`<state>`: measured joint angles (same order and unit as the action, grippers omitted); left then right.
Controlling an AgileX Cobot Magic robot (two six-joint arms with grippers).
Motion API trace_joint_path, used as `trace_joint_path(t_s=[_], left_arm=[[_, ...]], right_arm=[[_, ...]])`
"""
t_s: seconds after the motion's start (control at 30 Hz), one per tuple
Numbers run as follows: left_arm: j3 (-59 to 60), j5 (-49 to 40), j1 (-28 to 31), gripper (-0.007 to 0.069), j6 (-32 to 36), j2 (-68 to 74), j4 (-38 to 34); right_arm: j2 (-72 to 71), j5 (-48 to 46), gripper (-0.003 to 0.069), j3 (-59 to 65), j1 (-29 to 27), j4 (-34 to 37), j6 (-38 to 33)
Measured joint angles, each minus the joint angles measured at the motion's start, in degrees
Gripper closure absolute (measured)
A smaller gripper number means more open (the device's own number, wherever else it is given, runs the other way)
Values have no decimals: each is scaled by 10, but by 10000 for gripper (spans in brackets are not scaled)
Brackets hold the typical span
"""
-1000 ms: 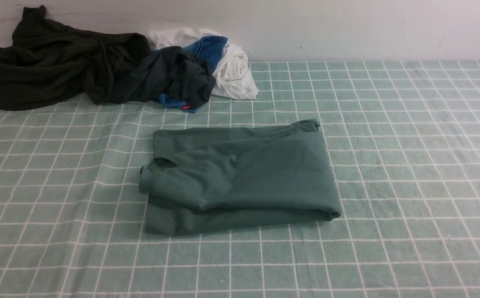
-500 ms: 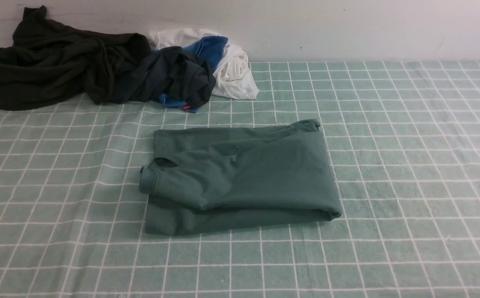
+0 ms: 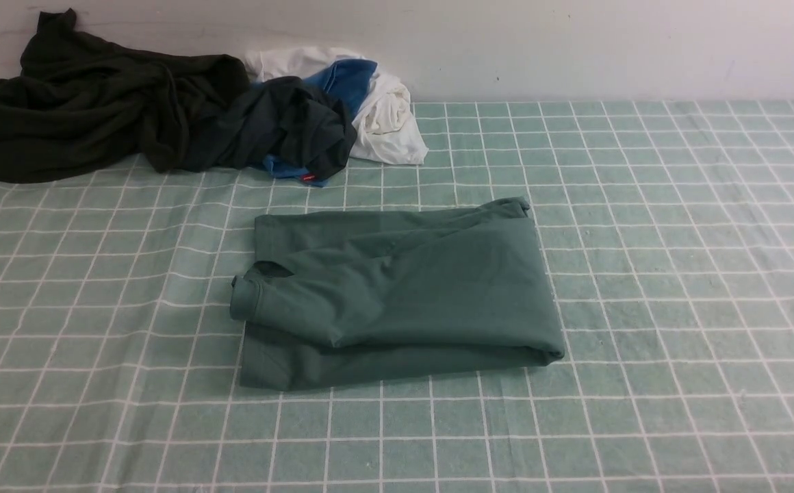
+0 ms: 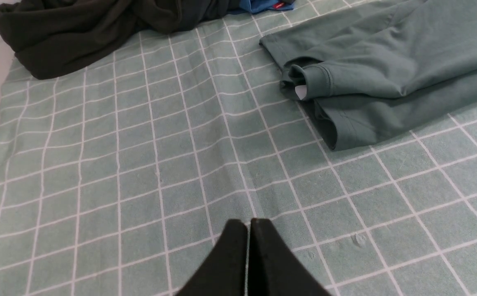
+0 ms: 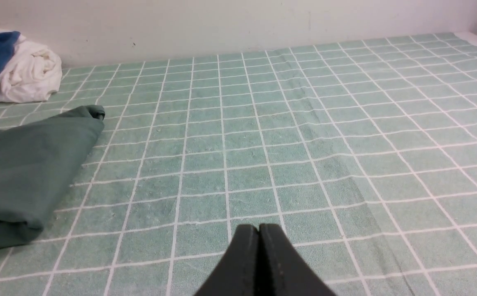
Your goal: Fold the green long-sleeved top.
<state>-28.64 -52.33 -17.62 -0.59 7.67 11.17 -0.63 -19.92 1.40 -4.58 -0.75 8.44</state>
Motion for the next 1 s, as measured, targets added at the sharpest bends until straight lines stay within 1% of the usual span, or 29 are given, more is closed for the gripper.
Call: trace_joint_path(t_s=[0.77,0.87,0.93,1.0], left_arm=[[3,7,0,627,0,0,0],[28,79,3,627,0,-2,-22],[64,152,16,627,0,-8,-34],[114,251,45,627,6,-18,-54]], right_arm=[[0,-1,673,0,0,0,-1],[0,-1,673,0,0,0,-1],[0,-1,673,0,0,0,-1],[0,-1,673,0,0,0,-1]])
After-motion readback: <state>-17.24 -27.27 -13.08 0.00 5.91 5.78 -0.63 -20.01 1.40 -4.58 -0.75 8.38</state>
